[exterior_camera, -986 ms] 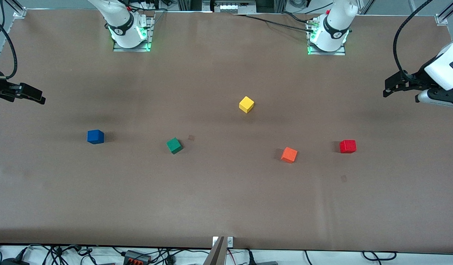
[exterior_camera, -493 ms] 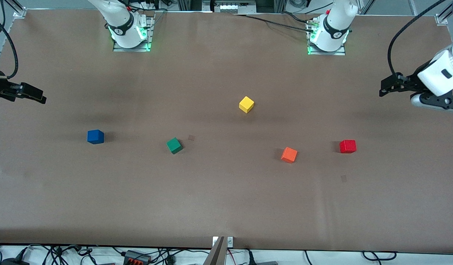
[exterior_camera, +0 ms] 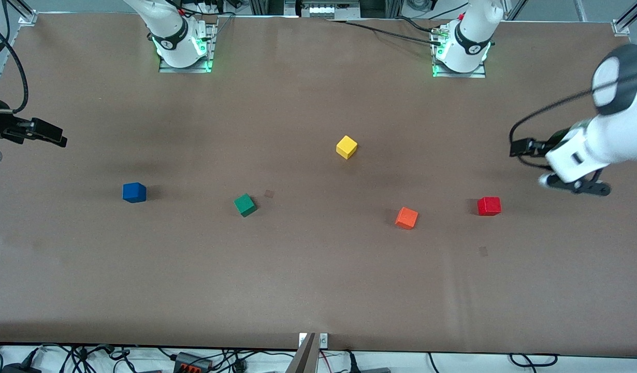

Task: Pass red block to right arm, stack on blue
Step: 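Move the left gripper down over the red cube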

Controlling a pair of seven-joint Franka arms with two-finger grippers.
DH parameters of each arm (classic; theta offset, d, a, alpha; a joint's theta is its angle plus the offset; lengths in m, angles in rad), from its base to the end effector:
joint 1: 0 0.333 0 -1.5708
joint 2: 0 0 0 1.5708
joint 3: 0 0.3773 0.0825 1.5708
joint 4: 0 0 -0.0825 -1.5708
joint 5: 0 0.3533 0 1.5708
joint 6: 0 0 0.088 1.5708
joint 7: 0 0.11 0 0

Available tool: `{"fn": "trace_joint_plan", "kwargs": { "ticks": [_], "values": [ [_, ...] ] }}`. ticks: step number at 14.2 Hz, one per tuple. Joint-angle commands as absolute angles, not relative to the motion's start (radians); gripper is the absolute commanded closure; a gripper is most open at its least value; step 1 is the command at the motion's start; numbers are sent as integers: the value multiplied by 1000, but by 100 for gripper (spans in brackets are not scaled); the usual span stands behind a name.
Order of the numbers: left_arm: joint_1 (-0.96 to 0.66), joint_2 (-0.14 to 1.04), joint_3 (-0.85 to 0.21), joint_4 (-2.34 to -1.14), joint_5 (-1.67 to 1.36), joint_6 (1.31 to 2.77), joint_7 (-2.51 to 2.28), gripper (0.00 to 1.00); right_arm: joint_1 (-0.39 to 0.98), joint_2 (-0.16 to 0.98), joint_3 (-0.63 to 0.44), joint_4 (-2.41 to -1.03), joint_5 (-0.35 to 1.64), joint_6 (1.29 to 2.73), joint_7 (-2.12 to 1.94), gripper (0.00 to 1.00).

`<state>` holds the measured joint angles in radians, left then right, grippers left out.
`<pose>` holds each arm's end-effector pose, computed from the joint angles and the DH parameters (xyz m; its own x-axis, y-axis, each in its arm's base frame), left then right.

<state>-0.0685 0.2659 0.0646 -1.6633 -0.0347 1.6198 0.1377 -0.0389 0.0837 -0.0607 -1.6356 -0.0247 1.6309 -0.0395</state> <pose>0.5887 -0.0101 0.4974 0.9445 -0.1363 -0.2989 -0.1248 -0.9905 0.0571 0.5504 -0.0560 0.6142 0.9943 -0.0584 -0.0893 -0.0563 -0.9981 0.0260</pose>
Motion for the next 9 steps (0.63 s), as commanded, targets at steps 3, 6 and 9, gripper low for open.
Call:
{"fn": "trace_joint_plan", "kwargs": {
  "ticks": [3,6,9],
  "values": [
    [-48,454,78,-1651,-11,1819,130,0,-3,149,-49,-1641,-23,1629,-37,0],
    [-12,560,78,-1651,-6,1955,136,0,23,215,-49,-1641,-25,1631,-28,0],
    [-3,598,75,-1655,-6,1999,144,0,29,232,-49,-1641,-25,1644,-28,0]
  ]
}}
